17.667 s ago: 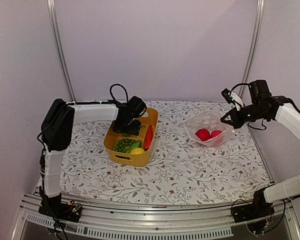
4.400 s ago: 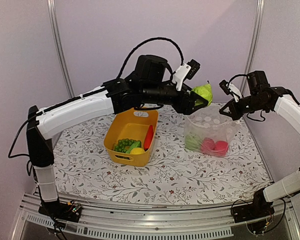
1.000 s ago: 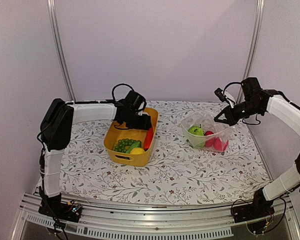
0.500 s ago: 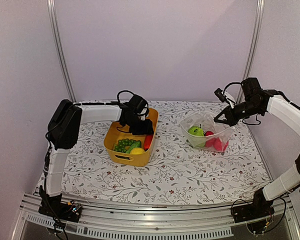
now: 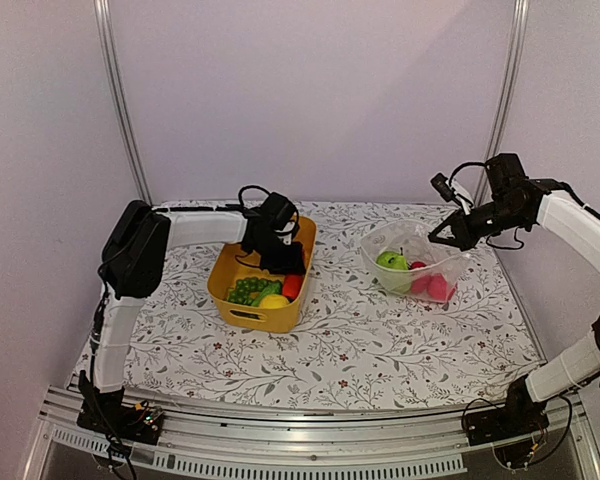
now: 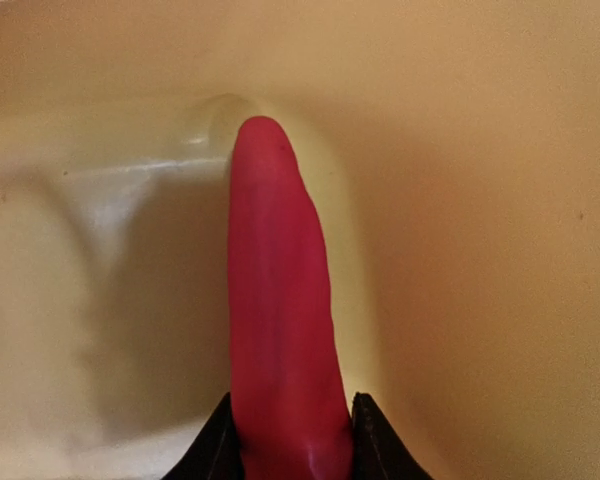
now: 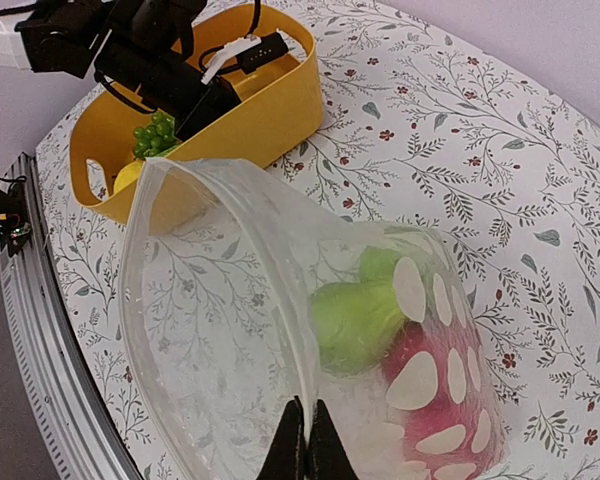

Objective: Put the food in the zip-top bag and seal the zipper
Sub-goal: Pick up the fake vegetable from the bin, then place the fake vegetable in the zipper food storage bag.

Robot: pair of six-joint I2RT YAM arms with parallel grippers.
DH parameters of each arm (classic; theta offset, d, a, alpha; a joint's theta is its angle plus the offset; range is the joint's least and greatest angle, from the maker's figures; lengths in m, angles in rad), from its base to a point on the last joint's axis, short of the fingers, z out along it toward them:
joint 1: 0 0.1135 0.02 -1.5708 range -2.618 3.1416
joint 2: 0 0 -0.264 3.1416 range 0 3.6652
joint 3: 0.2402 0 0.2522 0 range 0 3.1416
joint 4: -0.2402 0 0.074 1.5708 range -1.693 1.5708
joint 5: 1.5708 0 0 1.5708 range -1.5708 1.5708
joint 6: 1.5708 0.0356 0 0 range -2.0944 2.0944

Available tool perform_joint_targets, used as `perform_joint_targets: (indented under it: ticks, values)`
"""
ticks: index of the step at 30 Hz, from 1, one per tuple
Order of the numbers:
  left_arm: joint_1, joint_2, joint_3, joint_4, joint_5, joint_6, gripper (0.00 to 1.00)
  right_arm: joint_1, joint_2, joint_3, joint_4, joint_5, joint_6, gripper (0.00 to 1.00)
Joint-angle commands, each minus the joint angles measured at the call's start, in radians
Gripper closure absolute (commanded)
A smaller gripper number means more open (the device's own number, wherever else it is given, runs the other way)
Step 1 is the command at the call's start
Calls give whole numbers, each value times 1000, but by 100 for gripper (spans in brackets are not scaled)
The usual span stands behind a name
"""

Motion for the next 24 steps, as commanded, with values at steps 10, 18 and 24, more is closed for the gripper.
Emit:
perform_joint_targets:
  ticks: [10, 18, 24]
  values:
    - [4, -443, -29, -19, -191, 136, 77, -1, -130, -19, -17, 6, 6, 100]
    - [-186, -737, -252, 388, -133, 309, 78, 93, -162, -22, -65, -22, -32, 100]
    - [-323, -759, -332, 707, -40, 385, 79, 157, -160, 15, -101, -96, -33, 100]
